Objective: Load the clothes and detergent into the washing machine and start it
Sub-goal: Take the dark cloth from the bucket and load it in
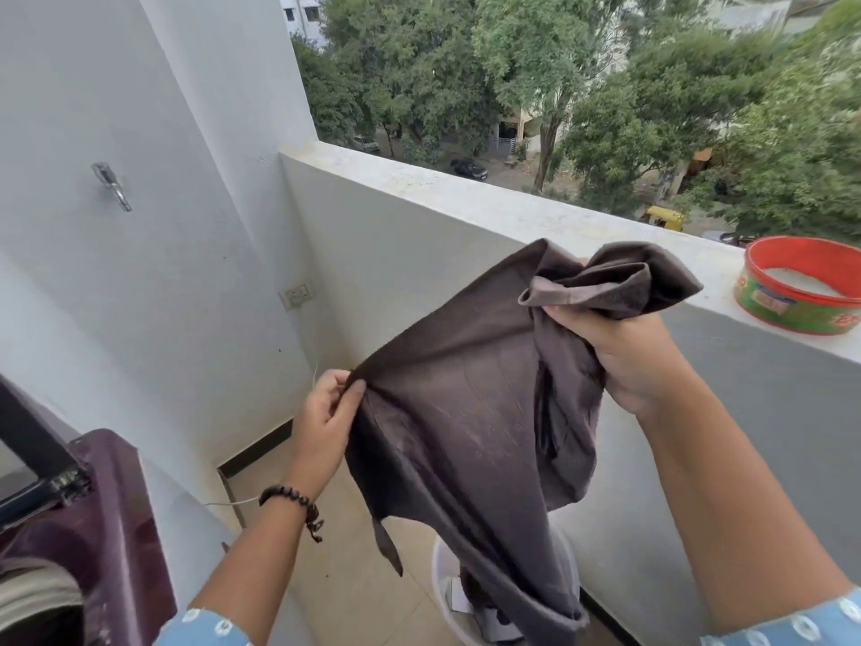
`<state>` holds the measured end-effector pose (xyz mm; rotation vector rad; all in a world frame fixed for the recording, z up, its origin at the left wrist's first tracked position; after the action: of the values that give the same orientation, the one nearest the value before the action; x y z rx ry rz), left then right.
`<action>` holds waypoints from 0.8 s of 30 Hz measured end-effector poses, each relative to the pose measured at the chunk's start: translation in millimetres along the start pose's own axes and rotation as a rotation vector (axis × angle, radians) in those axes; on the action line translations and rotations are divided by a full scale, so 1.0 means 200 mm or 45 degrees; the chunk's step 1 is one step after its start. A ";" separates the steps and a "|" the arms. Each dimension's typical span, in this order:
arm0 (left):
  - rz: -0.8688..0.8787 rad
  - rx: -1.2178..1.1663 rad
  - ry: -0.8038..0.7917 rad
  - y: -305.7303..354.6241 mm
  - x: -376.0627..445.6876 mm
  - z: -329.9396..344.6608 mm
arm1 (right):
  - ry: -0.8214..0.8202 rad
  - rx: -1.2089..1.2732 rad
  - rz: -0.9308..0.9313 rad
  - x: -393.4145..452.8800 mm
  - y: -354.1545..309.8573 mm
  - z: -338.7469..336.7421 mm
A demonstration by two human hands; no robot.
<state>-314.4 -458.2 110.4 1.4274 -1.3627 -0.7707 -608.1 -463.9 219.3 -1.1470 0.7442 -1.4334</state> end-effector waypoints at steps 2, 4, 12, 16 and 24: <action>0.093 0.027 0.060 0.12 0.05 -0.10 | 0.015 0.001 0.003 -0.01 0.00 -0.05; 0.189 0.018 0.098 0.24 0.09 -0.16 | 0.031 -0.020 0.026 -0.01 0.02 -0.07; 0.523 -0.026 -0.284 0.76 0.04 0.19 | -0.407 -0.262 0.274 -0.06 0.27 0.22; 0.601 0.114 -0.315 0.81 0.01 0.28 | -0.346 -0.329 0.223 -0.08 0.35 0.32; 0.294 0.163 -0.476 0.37 -0.07 0.26 | -0.082 -0.154 0.205 -0.02 0.26 0.22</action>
<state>-391.6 -448.1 160.7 1.2311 -1.8574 -0.8358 -549.5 -464.4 185.4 -1.1923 0.8672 -1.2257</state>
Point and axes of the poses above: each hand's wrist, its own x-axis towards the middle knuckle, its own z-axis out of the palm, y = z × x, the point moved 8 cm from there along x, towards the middle knuckle, and after that the axes turned 3 degrees about x, right-handed, at the moved point
